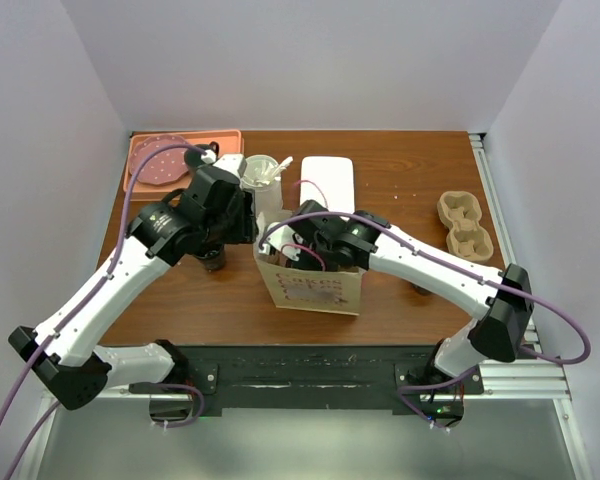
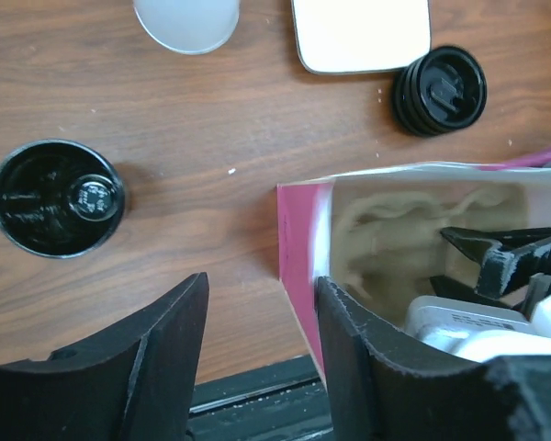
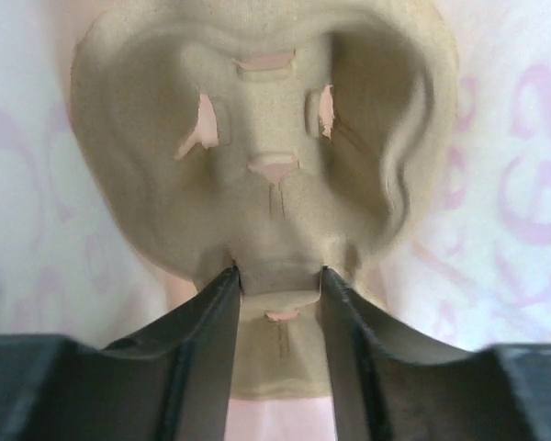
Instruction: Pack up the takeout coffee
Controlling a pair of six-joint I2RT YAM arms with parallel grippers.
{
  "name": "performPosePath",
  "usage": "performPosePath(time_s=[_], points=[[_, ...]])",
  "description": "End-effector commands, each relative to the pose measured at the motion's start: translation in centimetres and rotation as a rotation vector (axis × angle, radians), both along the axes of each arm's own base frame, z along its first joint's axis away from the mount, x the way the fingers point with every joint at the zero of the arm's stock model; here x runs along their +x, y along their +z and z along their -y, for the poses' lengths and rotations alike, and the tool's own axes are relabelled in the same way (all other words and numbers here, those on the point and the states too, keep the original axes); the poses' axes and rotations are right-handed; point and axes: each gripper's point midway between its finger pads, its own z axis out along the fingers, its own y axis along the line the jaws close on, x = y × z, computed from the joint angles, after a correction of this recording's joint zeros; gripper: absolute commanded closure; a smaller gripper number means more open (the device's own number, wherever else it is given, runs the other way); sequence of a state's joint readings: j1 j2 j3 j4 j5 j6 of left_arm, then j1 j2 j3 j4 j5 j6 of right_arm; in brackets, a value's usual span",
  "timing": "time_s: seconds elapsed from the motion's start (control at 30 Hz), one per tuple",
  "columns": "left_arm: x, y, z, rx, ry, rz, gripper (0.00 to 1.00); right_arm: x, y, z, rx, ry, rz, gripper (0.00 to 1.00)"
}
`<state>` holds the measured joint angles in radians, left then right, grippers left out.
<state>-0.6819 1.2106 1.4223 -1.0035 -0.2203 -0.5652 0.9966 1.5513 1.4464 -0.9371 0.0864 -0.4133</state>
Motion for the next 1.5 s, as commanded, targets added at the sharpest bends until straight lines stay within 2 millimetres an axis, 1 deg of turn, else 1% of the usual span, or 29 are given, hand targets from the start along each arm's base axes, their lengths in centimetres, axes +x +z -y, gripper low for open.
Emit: performPosePath(time_s=[0.0,0.03,0.07,0.13,0.17,0.27,0.37,0.4,0.43,0.5,0.6,0.63,0.7,0.73,0.77,0.83,0.87,0.97,1.03,1.1,1.13,1.17,1.2,1.23,1.27,1.3,1.37,1.43,1.47], points=[[0.6,3.7,0.3,-0.069,-0.017,0.095,0.43,0.4,1.1,-0.6,0.044,0.002,0.037,0.51],[0.8,4.4,1.0,-0.098,-0.038,0.110,0.43,0.4,1.4,-0.7,0.054,0.001,0.041,0.49],[0.3,4.9,1.9,-0.139,-0.089,0.107,0.43,0.6,2.3,-0.9,0.075,0.001,0.053,0.46],[0.2,5.9,2.9,-0.182,-0.131,0.127,0.43,0.6,3.4,-1.4,0.106,0.009,0.059,0.41],[-0.1,6.4,3.2,-0.206,-0.150,0.130,0.43,0.6,3.7,-1.4,0.115,0.008,0.060,0.40],[-0.4,7.6,3.4,-0.236,-0.166,0.157,0.42,0.5,4.5,-1.7,0.143,0.005,0.060,0.37],[-0.7,6.7,2.8,-0.199,-0.159,0.131,0.41,0.3,5.6,-2.1,0.201,-0.008,0.056,0.36],[-0.8,6.4,2.5,-0.178,-0.165,0.127,0.41,0.4,6.3,-2.3,0.231,-0.016,0.067,0.36],[-1.1,5.5,2.2,-0.154,-0.164,0.102,0.41,0.3,6.8,-2.5,0.257,-0.033,0.066,0.35],[-1.3,4.9,1.8,-0.133,-0.166,0.091,0.42,0.6,7.7,-2.7,0.295,-0.061,0.080,0.34],[-1.6,5.2,1.6,-0.140,-0.167,0.108,0.42,0.9,9.0,-2.9,0.355,-0.130,0.089,0.33],[-1.8,5.4,1.4,-0.146,-0.168,0.117,0.42,1.1,10.0,-3.0,0.393,-0.176,0.088,0.33],[-2.1,5.2,1.5,-0.153,-0.181,0.108,0.42,1.3,11.0,-3.0,0.424,-0.225,0.094,0.33],[-2.3,5.1,1.7,-0.157,-0.192,0.104,0.43,1.2,12.1,-3.1,0.469,-0.267,0.084,0.33],[-2.6,4.8,2.0,-0.165,-0.211,0.094,0.43,1.3,12.5,-3.1,0.490,-0.293,0.077,0.33],[-3.0,3.9,2.5,-0.171,-0.250,0.070,0.43,0.6,14.0,-3.5,0.555,-0.310,0.041,0.33],[-3.1,3.7,2.7,-0.173,-0.268,0.061,0.44,0.3,14.4,-3.6,0.581,-0.336,0.013,0.33],[-3.3,2.5,2.7,-0.145,-0.278,0.024,0.46,-0.3,16.1,-3.4,0.648,-0.408,-0.032,0.34],[-3.3,1.6,2.5,-0.118,-0.278,-0.001,0.46,-0.5,17.2,-3.0,0.692,-0.467,-0.048,0.36],[-3.1,1.0,2.5,-0.106,-0.281,0.000,0.47,-0.5,18.0,-1.9,0.719,-0.538,-0.043,0.39],[-2.9,0.9,2.5,-0.099,-0.280,0.004,0.48,-0.1,18.9,-1.3,0.749,-0.614,-0.029,0.39],[-2.7,0.8,2.5,-0.098,-0.279,0.012,0.51,-0.2,18.7,-0.4,0.730,-0.656,-0.030,0.39],[-2.5,0.6,2.7,-0.099,-0.282,0.018,0.53,-0.3,19.3,0.2,0.754,-0.710,-0.033,0.39],[-2.2,0.4,2.8,-0.089,-0.280,0.019,0.56,-0.1,19.3,1.0,0.749,-0.753,-0.018,0.39],[-2.0,0.5,2.9,-0.089,-0.280,0.025,0.65,0.1,19.0,2.4,0.717,-0.811,0.015,0.38],[-1.8,0.3,3.0,-0.083,-0.279,0.021,0.69,0.2,19.3,3.2,0.729,-0.862,0.026,0.38],[-1.5,0.4,3.2,-0.083,-0.285,0.026,0.75,0.2,19.0,5.0,0.690,-0.922,0.062,0.37],[-1.4,0.6,3.3,-0.086,-0.288,0.030,0.81,0.0,19.5,5.8,0.687,-0.956,0.069,0.37],[-1.4,0.9,3.3,-0.084,-0.286,0.033,0.88,-0.4,19.1,6.7,0.642,-0.972,0.075,0.37]])
